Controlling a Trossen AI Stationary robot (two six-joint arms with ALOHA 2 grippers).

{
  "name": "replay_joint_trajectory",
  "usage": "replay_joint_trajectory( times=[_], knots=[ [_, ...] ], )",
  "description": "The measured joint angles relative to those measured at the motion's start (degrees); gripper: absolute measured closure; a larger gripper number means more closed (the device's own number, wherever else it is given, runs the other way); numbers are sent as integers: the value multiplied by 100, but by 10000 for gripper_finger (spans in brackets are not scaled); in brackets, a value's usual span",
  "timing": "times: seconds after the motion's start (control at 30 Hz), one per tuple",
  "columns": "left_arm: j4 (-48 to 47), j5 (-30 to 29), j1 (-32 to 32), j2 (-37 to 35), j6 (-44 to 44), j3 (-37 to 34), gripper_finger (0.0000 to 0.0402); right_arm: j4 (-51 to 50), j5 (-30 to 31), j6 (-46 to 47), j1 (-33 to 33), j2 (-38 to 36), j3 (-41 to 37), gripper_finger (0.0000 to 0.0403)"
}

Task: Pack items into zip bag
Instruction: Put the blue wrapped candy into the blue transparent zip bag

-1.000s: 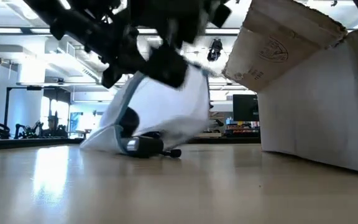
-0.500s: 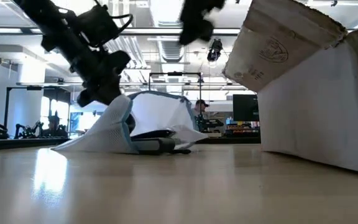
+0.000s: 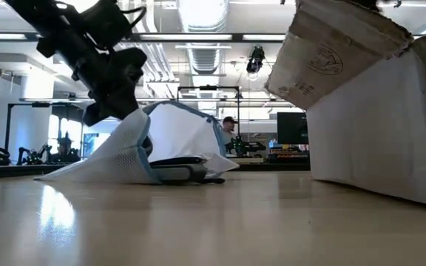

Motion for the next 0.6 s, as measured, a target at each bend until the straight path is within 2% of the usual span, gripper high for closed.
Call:
replay_joint_trajectory(
  times=[0.2, 0.43, 0.53, 0.6],
  knots=[
    [-8, -162, 20, -191, 1, 0, 402, 243, 659, 165, -194, -126, -969, 149],
    [-19, -264, 22, -196, -172, 0, 402, 1344, 355, 13, -374, 125, -1678, 136],
    [-20, -283, 22, -196, -126, 0, 402, 1461, 358, -108, -395, 320, -1711, 157],
    [-11, -303, 37, -191, 14, 0, 402, 1446, 354, -159, -404, 447, -1680, 196]
  ],
)
